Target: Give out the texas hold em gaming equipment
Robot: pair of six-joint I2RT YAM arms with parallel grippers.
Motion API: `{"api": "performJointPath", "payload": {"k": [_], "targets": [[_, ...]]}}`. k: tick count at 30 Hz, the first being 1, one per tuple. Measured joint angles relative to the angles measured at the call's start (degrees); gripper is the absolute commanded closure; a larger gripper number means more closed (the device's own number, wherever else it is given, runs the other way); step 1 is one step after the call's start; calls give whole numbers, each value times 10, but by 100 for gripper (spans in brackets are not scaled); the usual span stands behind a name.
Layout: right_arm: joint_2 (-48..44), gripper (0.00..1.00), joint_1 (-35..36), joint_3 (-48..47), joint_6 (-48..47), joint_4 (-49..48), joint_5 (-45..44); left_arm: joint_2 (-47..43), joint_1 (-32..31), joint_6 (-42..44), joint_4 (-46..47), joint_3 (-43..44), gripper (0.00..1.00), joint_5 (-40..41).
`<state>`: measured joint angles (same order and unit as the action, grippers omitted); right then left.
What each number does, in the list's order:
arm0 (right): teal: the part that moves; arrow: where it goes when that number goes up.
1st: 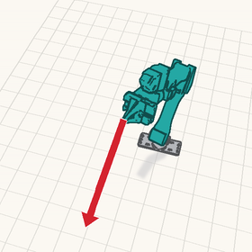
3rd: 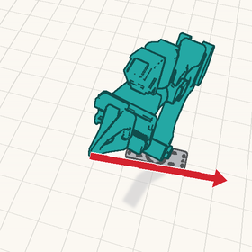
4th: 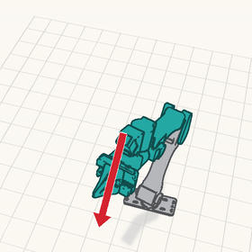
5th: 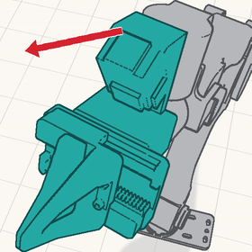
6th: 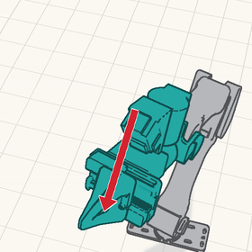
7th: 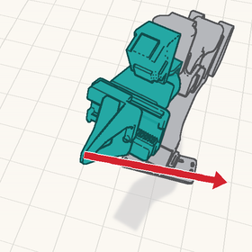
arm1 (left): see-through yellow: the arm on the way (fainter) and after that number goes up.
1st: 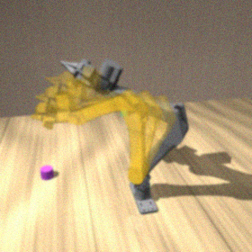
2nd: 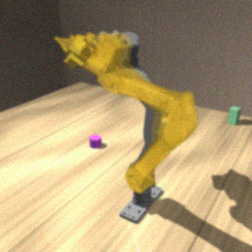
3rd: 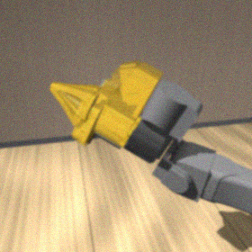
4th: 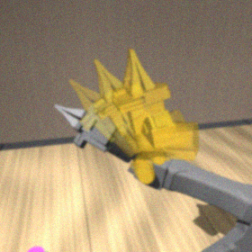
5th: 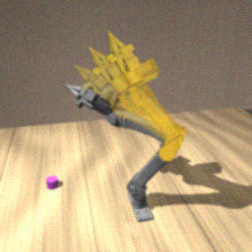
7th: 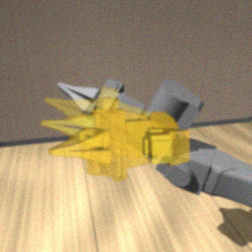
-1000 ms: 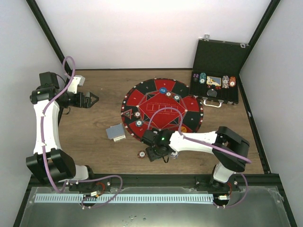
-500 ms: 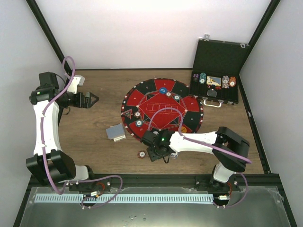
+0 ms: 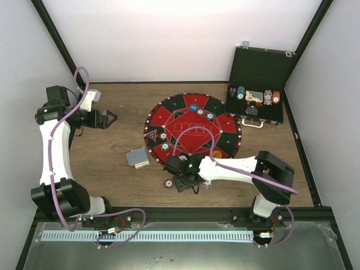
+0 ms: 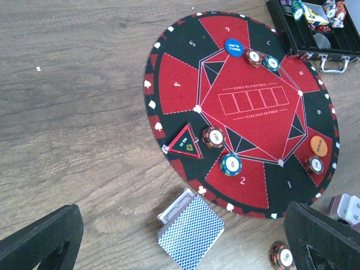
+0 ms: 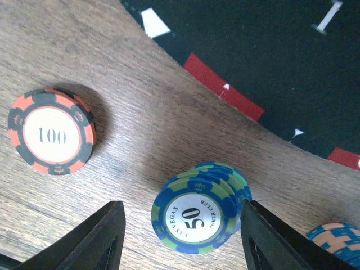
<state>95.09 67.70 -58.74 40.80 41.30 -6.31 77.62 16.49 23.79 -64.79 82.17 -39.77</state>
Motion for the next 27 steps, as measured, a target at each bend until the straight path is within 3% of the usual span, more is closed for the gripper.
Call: {"api": "performJointPath", "payload": {"k": [12, 22, 27], "targets": [[-3, 26, 0, -19, -3, 28, -30, 0, 0, 0, 0, 0, 0, 0], [16, 27, -1, 14, -11, -4, -17, 0, 0, 0, 0, 0, 0, 0], [24, 32, -5, 26, -12, -20, -10, -3, 0, 0, 0, 0, 0, 0]]}}
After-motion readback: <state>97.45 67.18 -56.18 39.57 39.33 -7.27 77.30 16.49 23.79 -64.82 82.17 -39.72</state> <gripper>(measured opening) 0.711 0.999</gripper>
